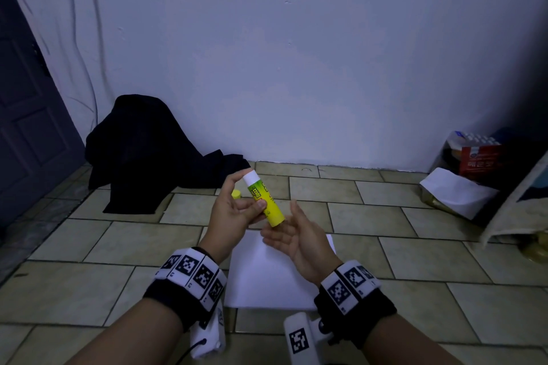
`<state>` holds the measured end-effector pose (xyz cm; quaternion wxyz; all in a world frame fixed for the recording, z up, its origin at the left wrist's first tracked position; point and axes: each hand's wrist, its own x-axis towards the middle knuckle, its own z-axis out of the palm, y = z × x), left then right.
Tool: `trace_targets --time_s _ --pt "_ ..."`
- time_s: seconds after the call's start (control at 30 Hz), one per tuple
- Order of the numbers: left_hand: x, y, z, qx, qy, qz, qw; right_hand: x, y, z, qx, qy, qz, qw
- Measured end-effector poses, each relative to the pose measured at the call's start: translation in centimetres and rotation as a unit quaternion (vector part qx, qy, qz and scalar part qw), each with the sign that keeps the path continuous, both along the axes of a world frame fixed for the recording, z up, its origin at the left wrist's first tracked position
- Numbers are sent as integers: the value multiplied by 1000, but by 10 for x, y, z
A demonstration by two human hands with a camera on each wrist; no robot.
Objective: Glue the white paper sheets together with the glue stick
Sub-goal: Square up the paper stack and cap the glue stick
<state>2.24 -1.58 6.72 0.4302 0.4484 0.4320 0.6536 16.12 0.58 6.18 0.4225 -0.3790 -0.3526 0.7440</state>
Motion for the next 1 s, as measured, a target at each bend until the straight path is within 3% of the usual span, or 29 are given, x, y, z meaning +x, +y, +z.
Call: trace_targets --time_s 0.13,0.3,0.47,0.63,0.83,1.0 --pt "0 0 -1 7 4 0 1000 2 2 4 -14 20 21 999" --pt "2 4 -3 10 -10 18 1000 -2 7 -3 59 -11 -64 996" --pt "0 7 -1 19 -2 21 1000 -2 4 1 -22 46 -2 999" --pt "0 7 -3 21 -2 28 999 1 9 3 -5 45 -8 999" --pt "3 8 -10 -5 -44 63 997 -3 11 1 60 -42 -84 994" --pt "4 7 -16 -11 -20 68 997 -13 11 -3 129 -158 -97 974"
